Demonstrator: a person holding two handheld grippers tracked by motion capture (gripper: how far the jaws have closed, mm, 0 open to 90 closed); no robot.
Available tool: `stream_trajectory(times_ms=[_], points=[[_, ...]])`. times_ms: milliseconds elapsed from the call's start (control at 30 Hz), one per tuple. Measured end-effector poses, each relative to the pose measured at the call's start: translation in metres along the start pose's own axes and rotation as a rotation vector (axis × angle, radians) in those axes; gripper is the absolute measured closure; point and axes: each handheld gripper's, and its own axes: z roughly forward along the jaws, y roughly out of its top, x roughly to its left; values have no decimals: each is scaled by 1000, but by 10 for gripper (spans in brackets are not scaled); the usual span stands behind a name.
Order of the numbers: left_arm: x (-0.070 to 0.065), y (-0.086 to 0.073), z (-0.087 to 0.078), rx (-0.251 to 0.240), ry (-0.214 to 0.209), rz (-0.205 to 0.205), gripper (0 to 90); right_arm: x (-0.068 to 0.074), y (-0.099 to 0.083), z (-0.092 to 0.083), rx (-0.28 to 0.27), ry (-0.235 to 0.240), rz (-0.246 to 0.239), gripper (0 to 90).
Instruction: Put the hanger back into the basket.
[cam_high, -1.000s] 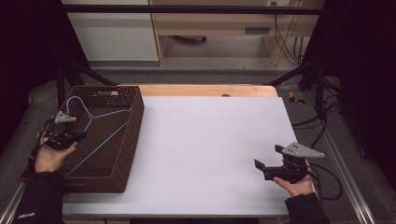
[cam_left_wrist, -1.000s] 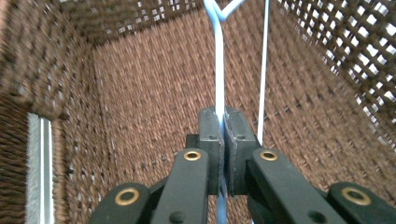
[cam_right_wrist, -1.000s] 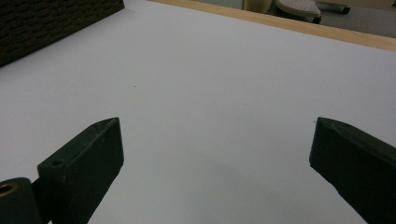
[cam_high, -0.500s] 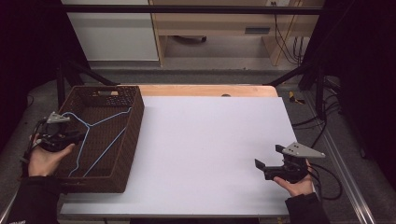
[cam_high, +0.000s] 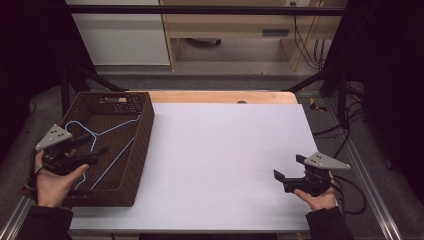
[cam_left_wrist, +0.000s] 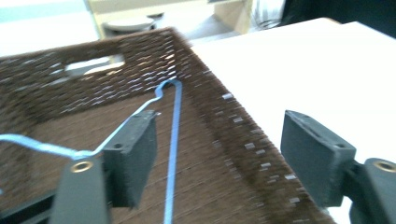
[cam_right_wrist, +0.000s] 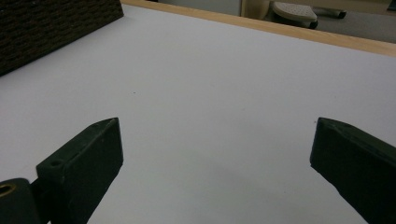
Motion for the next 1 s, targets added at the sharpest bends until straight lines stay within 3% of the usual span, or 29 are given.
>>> stream_trajectory(times_ms=[233,367,400,567,767,1000], points=[[-32,0,10,-26,-70,21,116,0,0,-1,-6,-2,-3,28],[-59,-6,19,-33,-122,42,94,0,0,-1,-11,-1,0,28],[-59,-6,19,-33,-122,42,94,0,0,-1,-13,-1,1,27],[-84,-15,36,-21,-178,70,93,0,0,-2,-20,3,-1,26],[-95,-26,47,-5,-187,88,97,0,0,-3,-25,4,-3,26],[-96,-33,54,5,-182,84,96,-1,0,-4,-25,7,-7,26]])
